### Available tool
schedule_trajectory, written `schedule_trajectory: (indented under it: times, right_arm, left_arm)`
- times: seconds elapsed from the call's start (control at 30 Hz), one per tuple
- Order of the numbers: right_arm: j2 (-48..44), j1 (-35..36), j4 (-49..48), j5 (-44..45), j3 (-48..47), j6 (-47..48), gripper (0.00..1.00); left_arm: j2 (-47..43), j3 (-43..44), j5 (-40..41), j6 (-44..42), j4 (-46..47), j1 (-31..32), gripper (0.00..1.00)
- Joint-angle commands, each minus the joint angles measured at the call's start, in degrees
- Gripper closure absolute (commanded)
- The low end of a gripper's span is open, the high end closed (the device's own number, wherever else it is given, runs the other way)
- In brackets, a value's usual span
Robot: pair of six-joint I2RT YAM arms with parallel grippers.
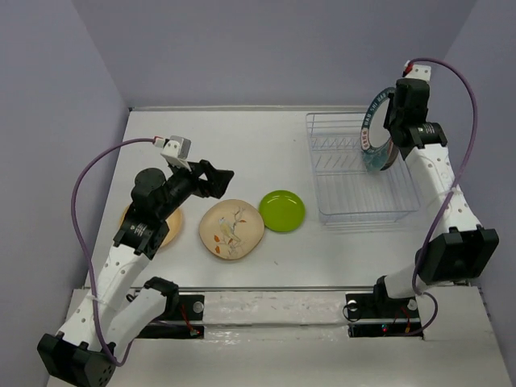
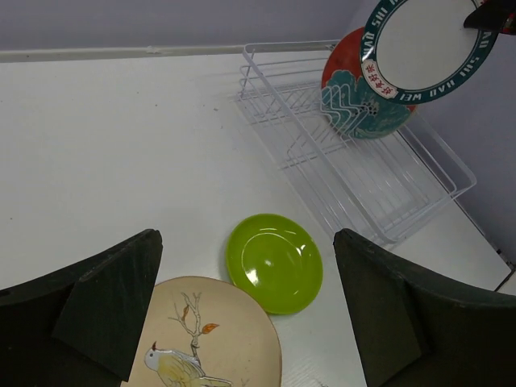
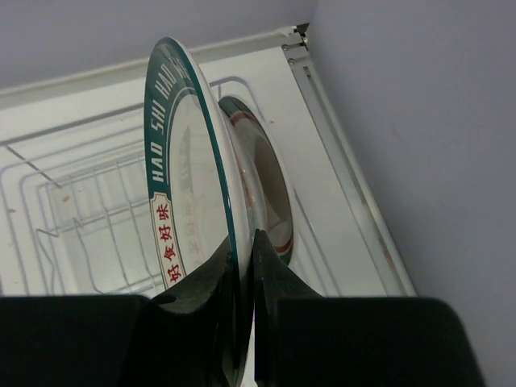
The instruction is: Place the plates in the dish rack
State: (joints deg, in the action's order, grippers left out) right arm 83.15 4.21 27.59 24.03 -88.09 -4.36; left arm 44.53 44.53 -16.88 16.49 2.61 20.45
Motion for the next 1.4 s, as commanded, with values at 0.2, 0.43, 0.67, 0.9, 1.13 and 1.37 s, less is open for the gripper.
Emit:
schedule_trajectory:
  times: [0.2, 0.43, 0.67, 0.9, 1.13, 1.37]
  right_arm:
    - [8.3, 4.8, 6.2, 13.8, -12.9, 12.6, 0.93]
    - [12.6, 4.8, 6.4, 10.7, -14.4, 19.7, 0.93]
    - [14.5, 4.8, 6.3, 10.6, -12.1, 21.0, 0.93]
    - [18.1, 4.8, 6.5, 9.1, -10.6, 19.8, 0.93]
    - [16.4, 5.4, 7.1, 7.9, -11.5, 15.4, 0.51]
    - [9.2, 12.3, 4.7, -2.5, -7.0, 6.2, 0.4]
  left_arm:
    - [-1.3, 0.3, 1.1, -1.9, 1.0, 1.6, 0.01]
    - [-1.5, 0.4, 1.7, -2.1, 0.8, 2.1, 0.01]
    - [-1.3, 0.3, 2.0, -2.2, 0.7, 2.4, 0.01]
    - [-1.3, 0.2, 2.5, -2.4, 0.6, 2.4, 0.01]
    - [-0.9, 0.3, 2.7, -2.4, 0.6, 2.3, 0.01]
    - [0.0, 0.2, 3.3, -2.4, 0.6, 2.1, 0.01]
